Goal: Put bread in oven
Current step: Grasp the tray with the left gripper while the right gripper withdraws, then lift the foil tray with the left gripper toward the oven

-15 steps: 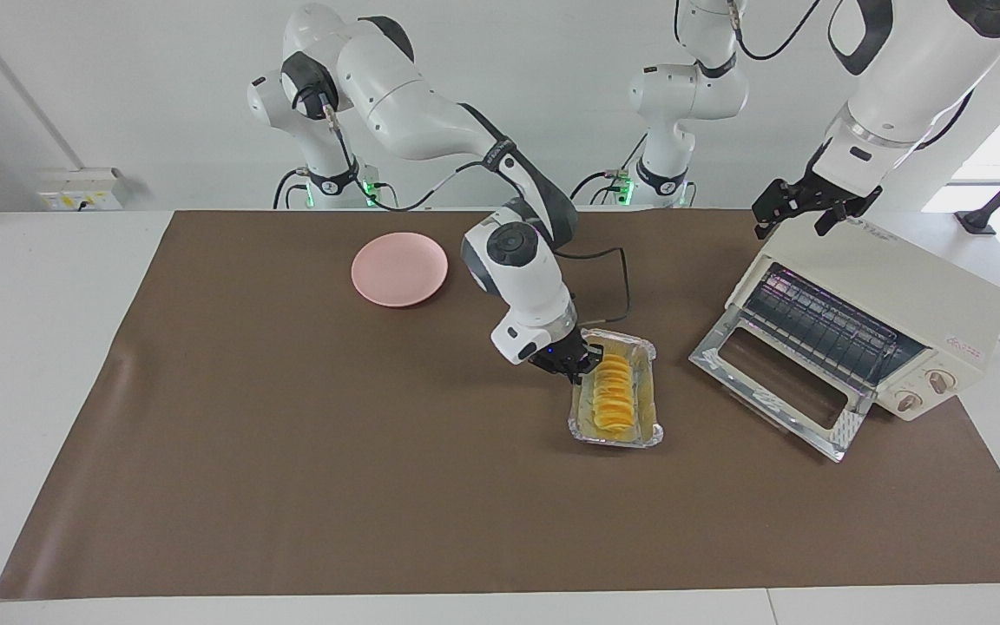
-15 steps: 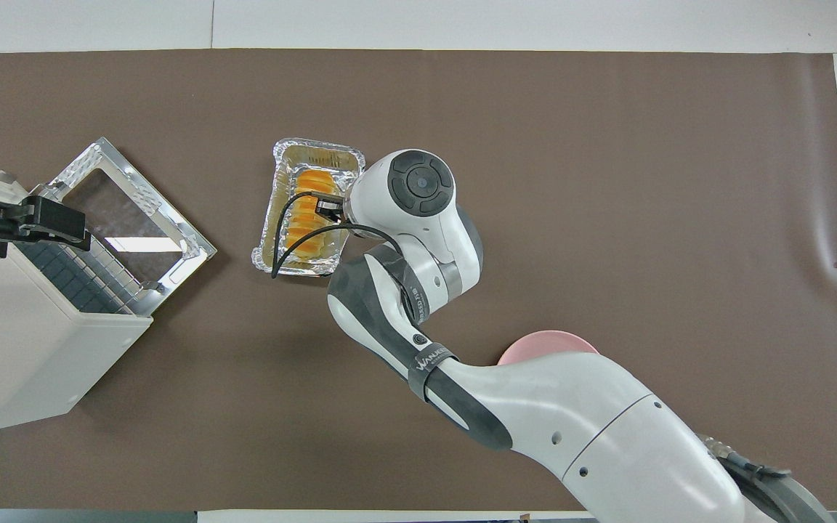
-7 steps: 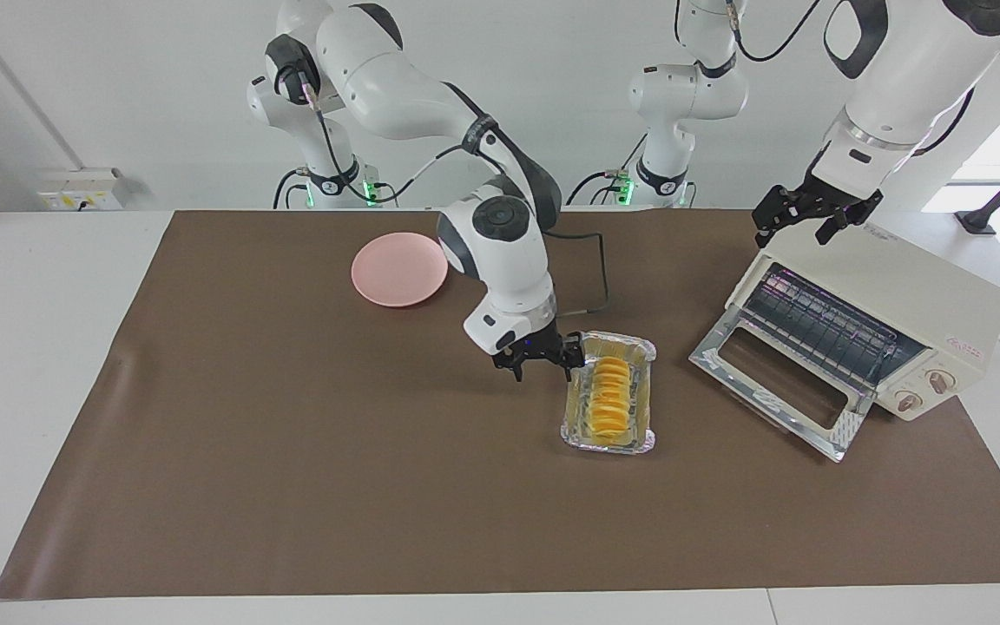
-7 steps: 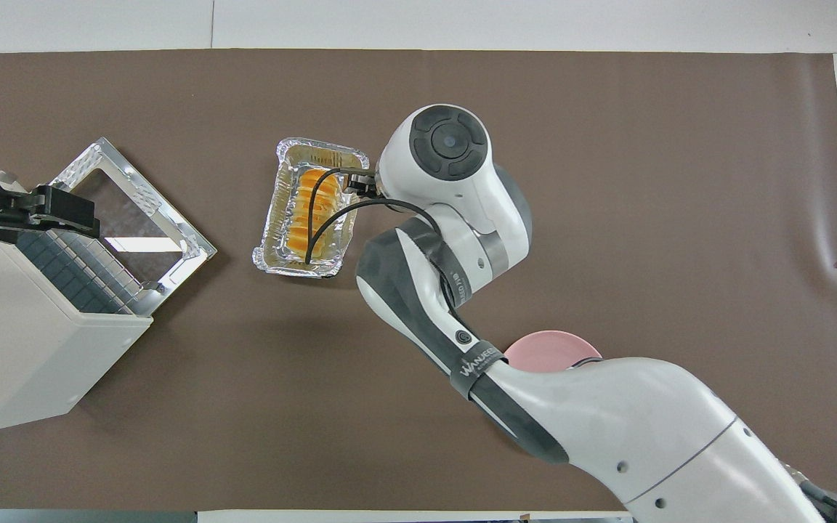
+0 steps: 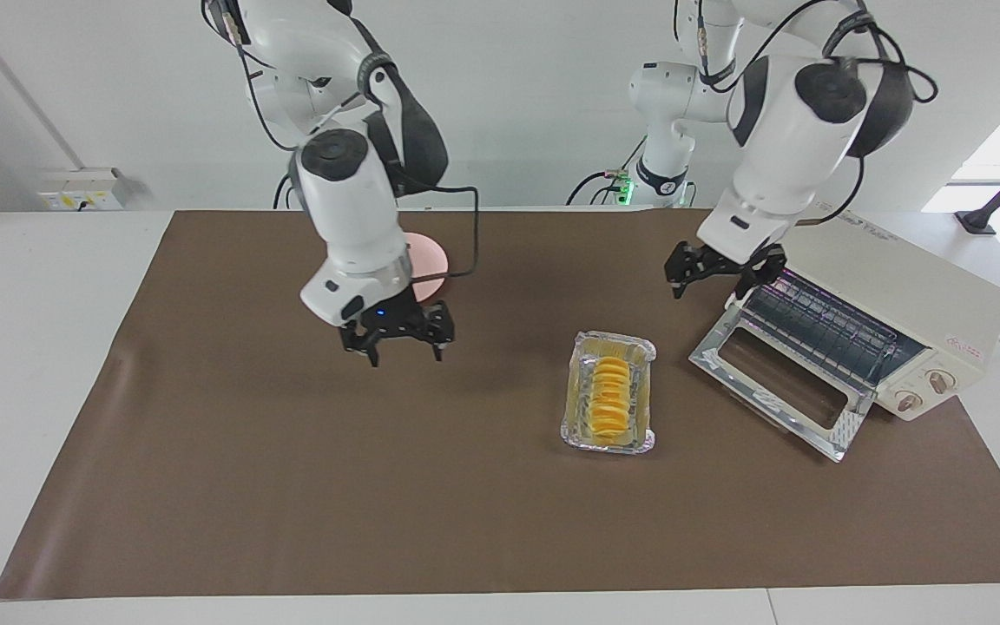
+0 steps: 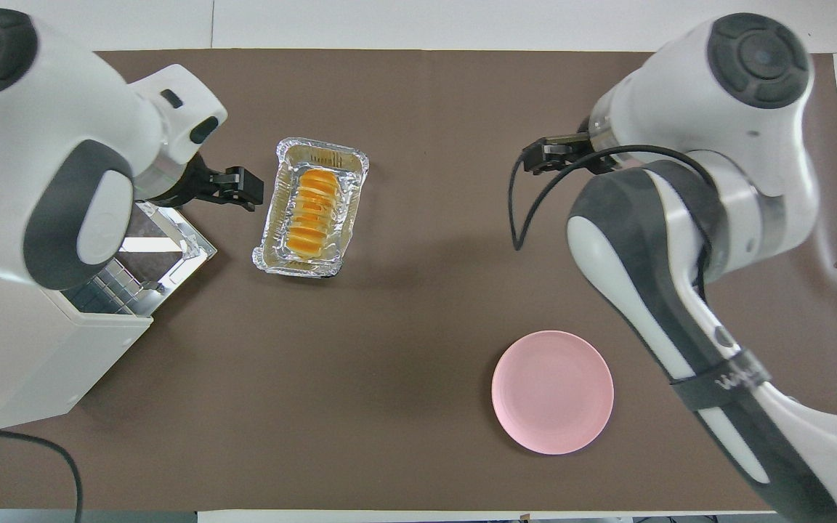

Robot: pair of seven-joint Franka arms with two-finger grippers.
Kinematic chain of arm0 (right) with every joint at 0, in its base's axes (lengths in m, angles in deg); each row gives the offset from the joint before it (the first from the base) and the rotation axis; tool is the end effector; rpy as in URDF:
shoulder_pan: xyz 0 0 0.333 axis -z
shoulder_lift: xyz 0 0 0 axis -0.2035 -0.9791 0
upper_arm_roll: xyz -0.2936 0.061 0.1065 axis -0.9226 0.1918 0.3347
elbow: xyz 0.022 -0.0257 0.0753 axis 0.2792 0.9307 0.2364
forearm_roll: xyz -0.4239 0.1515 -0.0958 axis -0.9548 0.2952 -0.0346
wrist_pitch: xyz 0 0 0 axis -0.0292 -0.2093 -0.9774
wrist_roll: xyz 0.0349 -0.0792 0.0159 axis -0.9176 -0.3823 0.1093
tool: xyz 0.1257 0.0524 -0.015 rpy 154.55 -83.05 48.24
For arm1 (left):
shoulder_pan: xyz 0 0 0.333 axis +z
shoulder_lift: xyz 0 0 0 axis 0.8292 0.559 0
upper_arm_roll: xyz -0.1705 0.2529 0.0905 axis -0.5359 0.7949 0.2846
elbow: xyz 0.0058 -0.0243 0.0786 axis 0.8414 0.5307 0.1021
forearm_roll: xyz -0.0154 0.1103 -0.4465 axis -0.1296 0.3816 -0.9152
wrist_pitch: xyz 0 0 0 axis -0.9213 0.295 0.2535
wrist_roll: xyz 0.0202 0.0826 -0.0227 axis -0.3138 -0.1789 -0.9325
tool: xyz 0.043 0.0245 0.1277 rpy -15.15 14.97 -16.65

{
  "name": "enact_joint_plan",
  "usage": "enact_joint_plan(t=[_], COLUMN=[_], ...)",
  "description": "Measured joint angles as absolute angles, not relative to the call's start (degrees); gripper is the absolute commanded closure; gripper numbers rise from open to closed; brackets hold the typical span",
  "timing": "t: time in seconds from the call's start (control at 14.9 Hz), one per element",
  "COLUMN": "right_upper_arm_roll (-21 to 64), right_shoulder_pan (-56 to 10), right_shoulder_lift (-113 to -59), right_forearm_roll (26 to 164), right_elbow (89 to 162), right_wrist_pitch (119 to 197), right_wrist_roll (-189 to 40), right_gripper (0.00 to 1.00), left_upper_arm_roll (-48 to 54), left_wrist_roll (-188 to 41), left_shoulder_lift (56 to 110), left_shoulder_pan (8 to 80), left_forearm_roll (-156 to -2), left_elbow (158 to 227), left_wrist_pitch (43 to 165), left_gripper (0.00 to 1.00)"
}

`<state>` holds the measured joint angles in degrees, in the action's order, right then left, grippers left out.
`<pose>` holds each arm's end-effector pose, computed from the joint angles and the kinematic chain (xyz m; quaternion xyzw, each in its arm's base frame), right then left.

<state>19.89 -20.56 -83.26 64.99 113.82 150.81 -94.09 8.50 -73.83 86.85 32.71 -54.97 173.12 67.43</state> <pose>0.6904 0.1712 0.4651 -0.9984 -0.0191 -0.0460 0.0272 0.6509 -0.2539 0.4637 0.9987 -0.0491 -0.0118 0.0030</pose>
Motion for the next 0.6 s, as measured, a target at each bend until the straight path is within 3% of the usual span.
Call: enact_joint_plan(t=[0.13, 0.33, 0.6], right_upper_arm_roll=[19.9, 19.9, 19.9], right_shoulder_pan=[-16.4, -13.8, -11.5], right_shoulder_lift=[-76.7, -67.7, -63.9], right_forearm_roll=[65.0, 65.0, 65.0], right_elbow=[117.9, 124.4, 125.0], right_wrist_pitch=[146.2, 142.8, 138.5], right_wrist_roll=[-90.3, -88.7, -87.3], right_gripper=[0.0, 0.0, 0.0], left_upper_arm_roll=[8.5, 8.6, 8.8], left_wrist_roll=[-71.2, -69.9, -65.5], left_shoulder_lift=[92.3, 95.3, 98.4], left_shoulder_pan=[30.0, 28.8, 25.6], left_forearm_roll=[-55.0, -54.9, -54.5], left_elbow=[169.8, 168.5, 168.7], left_wrist_pitch=[68.9, 70.4, 74.3], left_gripper=[0.0, 0.0, 0.0])
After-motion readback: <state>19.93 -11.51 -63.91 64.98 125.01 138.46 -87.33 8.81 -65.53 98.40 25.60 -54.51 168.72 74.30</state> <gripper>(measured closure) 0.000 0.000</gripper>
